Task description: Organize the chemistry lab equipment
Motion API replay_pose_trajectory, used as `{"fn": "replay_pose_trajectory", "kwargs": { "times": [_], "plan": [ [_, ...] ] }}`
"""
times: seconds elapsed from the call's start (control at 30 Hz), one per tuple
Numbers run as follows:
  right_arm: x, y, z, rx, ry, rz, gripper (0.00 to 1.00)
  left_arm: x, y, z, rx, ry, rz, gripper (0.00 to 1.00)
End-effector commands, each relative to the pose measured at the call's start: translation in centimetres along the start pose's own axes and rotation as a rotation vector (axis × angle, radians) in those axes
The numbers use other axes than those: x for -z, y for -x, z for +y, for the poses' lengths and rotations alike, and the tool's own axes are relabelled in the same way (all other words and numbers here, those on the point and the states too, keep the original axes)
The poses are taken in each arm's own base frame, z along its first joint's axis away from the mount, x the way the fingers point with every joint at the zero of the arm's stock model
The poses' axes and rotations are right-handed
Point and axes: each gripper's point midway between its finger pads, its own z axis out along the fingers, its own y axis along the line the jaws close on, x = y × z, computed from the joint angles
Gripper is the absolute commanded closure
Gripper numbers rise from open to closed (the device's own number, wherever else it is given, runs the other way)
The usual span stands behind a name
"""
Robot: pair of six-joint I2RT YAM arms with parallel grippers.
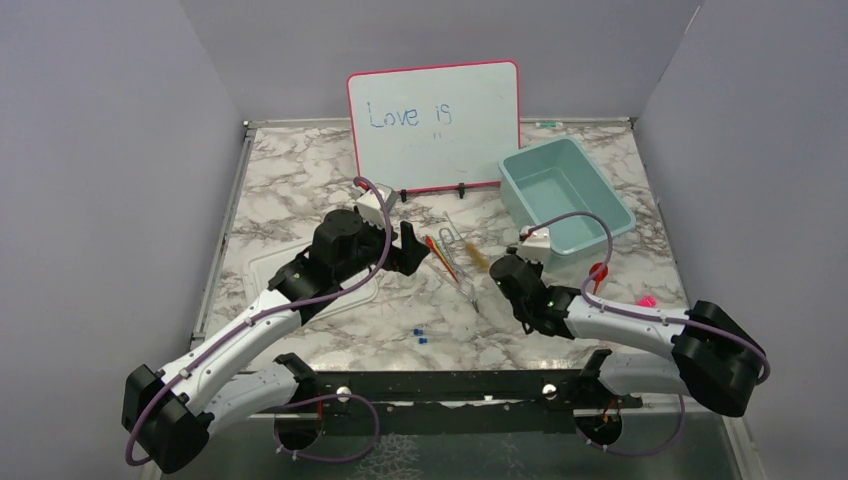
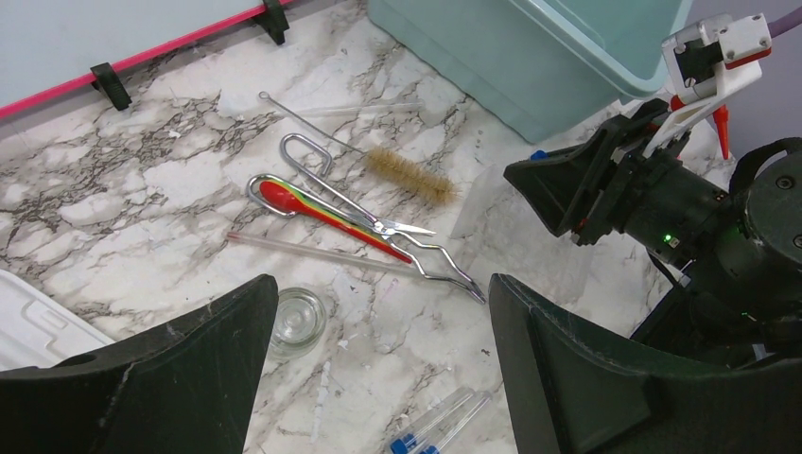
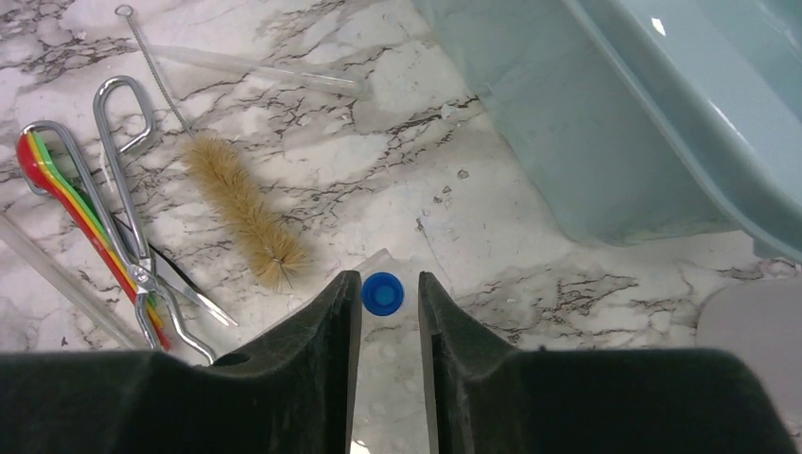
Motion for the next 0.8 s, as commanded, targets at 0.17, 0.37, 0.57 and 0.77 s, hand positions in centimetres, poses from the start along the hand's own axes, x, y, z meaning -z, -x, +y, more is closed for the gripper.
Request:
{"fn": "replay_pose_trajectory", "kwargs": {
  "times": [0.17, 0.37, 0.57, 0.77],
  "plan": [
    [2.4, 3.7, 0.7, -0.088, 0.014, 0.023, 0.35, 0.2, 0.7, -0.1, 0.002, 0.005, -0.03, 0.15],
    [4.7, 6.5, 0.5, -0.12, 0.028, 0.047, 0.3, 0.6, 0.9, -0.3, 0.01, -0.003, -0.037, 0.15],
    [6.6, 7.0, 3.5, 0.034, 0.21, 0.157, 0.34, 1.2, 1.1, -0.3, 0.023, 0.003, -0.052, 0.15],
    [10.3, 5.0, 9.8, 0.226, 0.655, 0.276, 0.43, 3.3, 2.9, 2.6, 0.035, 0.193, -0.125, 0.15]
  ]
}}
